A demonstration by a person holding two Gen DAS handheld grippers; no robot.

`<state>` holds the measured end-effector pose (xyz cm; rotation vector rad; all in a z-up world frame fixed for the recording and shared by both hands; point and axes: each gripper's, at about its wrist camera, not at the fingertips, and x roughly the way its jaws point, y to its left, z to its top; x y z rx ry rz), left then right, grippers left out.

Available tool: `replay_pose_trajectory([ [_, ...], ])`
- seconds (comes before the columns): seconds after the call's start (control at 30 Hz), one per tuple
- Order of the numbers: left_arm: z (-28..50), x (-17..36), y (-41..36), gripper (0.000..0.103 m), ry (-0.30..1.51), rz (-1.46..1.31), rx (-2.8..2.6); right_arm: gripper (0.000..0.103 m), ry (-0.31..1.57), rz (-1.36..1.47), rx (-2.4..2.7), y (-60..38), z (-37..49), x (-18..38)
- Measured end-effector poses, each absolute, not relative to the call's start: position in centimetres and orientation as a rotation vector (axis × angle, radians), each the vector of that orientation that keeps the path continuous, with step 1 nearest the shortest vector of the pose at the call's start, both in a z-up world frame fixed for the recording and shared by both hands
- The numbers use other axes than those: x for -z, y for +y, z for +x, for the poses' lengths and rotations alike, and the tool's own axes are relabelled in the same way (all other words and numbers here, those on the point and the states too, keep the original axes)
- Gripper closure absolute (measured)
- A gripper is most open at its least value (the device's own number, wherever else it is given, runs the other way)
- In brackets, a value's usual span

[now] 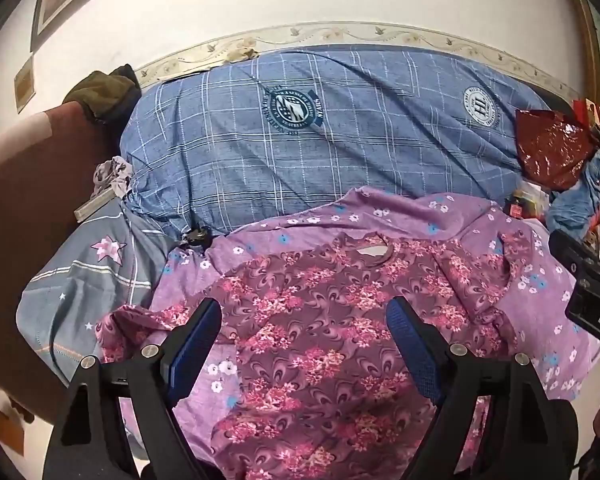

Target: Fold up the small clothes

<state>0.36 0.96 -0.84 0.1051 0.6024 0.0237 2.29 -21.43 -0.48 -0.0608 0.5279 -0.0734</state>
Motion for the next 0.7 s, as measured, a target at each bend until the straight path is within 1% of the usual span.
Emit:
replay_pose_trajectory([
  [0.27, 1.1, 0.4, 2.6, 0.018, 0.589, 0.085, -0.032, 0.000, 0.529, -0.080, 0.049, -20.2, 2.7, 0.1],
  [0.7, 1.1, 0.0, 2.5, 0.018, 0.588, 0.089, -0.027, 0.000, 0.526, -0.064, 0.040, -20.7, 2.4, 0.2],
])
